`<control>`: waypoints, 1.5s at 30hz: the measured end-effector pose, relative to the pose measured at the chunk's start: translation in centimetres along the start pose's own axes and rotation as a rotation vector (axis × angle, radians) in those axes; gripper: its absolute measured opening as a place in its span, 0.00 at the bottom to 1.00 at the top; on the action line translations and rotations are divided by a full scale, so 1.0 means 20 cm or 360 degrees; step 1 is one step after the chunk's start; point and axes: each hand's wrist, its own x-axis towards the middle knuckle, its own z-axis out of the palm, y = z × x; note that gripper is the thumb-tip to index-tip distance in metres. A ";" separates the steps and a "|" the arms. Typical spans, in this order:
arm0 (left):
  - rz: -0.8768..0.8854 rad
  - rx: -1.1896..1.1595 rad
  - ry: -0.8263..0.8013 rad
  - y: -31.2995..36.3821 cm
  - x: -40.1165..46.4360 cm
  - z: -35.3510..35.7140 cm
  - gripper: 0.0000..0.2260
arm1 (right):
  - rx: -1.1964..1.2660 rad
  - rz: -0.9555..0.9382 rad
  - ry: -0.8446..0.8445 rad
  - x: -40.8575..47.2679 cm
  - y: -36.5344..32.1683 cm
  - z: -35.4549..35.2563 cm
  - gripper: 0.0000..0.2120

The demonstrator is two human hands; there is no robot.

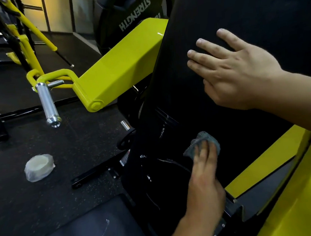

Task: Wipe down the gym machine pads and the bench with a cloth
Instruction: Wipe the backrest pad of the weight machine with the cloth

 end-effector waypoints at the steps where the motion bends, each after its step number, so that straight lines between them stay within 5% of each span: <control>1: 0.0008 0.0033 -0.0027 0.00 -0.01 0.01 0.44 | 0.0007 -0.0004 0.0012 0.00 0.00 0.00 0.34; 4: 0.0007 0.0067 -0.0009 0.01 0.05 -0.01 0.46 | 0.0002 -0.0026 0.0003 0.00 0.00 0.01 0.33; 11: -0.0354 -0.0051 0.0469 -0.12 0.58 -0.26 0.34 | 0.0060 -0.0275 -0.0136 -0.01 -0.07 0.02 0.34; 20: -0.0325 0.0036 0.0511 -0.17 0.58 -0.33 0.31 | 0.0100 -0.0273 -0.0119 -0.01 -0.09 0.03 0.33; 26: -0.0237 -0.0076 -0.0006 -0.03 -0.04 -0.03 0.44 | 0.0114 -0.0240 -0.0117 -0.01 -0.10 0.04 0.33; 32: -0.0247 0.0059 -0.0106 0.00 -0.06 -0.01 0.49 | 0.0093 -0.0257 -0.0144 0.00 -0.12 0.02 0.34; 38: -0.0420 -0.0083 0.0438 -0.11 0.45 -0.20 0.38 | 0.0084 -0.0237 -0.0143 0.01 -0.12 0.04 0.34; 45: -0.0561 0.0021 0.0400 -0.21 0.72 -0.42 0.32 | 0.0098 -0.0271 -0.0214 0.00 -0.11 0.03 0.35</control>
